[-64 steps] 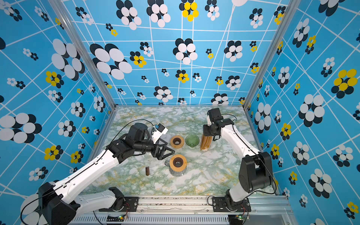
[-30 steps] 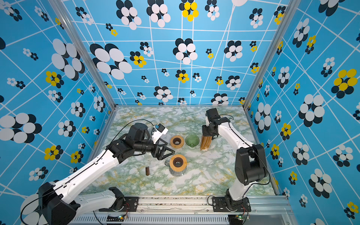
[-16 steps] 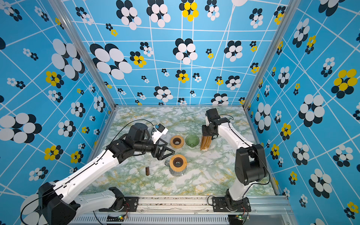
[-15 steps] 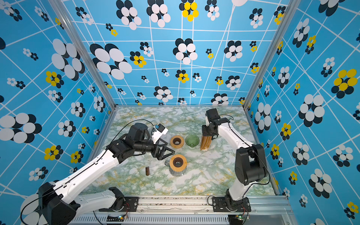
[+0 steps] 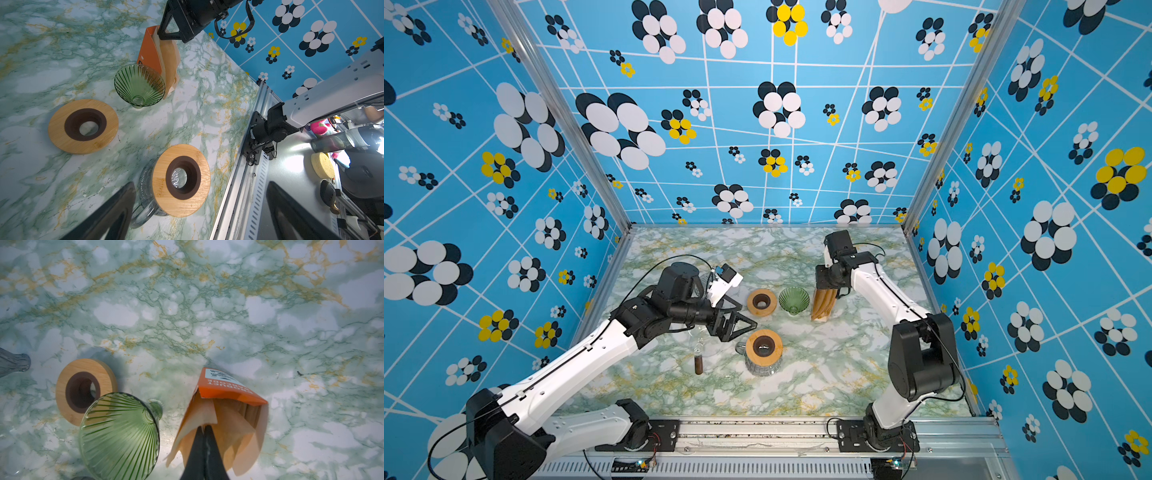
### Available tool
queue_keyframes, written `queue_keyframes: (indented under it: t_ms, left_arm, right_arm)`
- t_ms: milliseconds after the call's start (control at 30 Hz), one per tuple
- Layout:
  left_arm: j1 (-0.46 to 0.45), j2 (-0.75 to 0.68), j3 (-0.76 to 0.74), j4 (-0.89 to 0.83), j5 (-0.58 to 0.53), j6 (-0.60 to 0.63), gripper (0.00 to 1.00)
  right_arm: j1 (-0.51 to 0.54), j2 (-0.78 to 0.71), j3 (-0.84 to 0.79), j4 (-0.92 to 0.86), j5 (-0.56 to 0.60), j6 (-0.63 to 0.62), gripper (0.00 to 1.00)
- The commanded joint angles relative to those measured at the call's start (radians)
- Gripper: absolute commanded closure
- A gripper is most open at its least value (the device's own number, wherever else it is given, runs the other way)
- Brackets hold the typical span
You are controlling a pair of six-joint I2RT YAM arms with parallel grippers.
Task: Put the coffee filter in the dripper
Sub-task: 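Pinch a paper filter from the orange box with the right gripper, then pull the paper filter out and carry it toward the green dripper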
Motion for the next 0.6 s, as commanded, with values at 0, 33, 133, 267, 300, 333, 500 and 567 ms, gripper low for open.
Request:
queue_keyframes:
  t_ms: [0, 33, 133, 267, 300, 333, 500, 567]
  left_arm:
    - [-0.008, -0.003, 0.01, -0.019, 0.02, 0.008, 0.01]
    - [-0.007, -0.003, 0.01, -0.02, 0.02, 0.006, 0.01]
    - [-0.007, -0.003, 0.008, -0.014, 0.021, 0.0, 0.01]
    - [-0.007, -0.002, 0.009, -0.014, 0.02, -0.004, 0.01]
    - [-0.005, -0.004, 0.008, -0.013, 0.02, -0.006, 0.01]
    - [-0.004, -0.003, 0.009, -0.012, 0.021, -0.008, 0.01]
    - [0.008, -0.014, 0.006, -0.004, 0.024, -0.017, 0.01]
    - [0.02, -0.019, 0.004, 0.003, 0.028, -0.022, 0.01]
  right_arm:
    - [-0.006, -0.06, -0.007, -0.026, 0.028, 0.007, 0.97]
    - [-0.006, -0.07, -0.005, -0.031, 0.03, 0.006, 0.97]
    - [-0.005, -0.101, -0.002, -0.042, 0.032, 0.01, 0.97]
    - [-0.006, -0.141, 0.003, -0.05, 0.019, 0.015, 0.97]
    - [-0.005, -0.151, 0.004, -0.054, 0.011, 0.017, 0.97]
    - [-0.006, -0.161, 0.007, -0.056, 0.005, 0.02, 0.97]
    - [-0.006, -0.224, 0.017, -0.081, -0.059, 0.031, 0.97]
    - [-0.001, -0.255, 0.02, -0.098, -0.083, 0.031, 0.97]
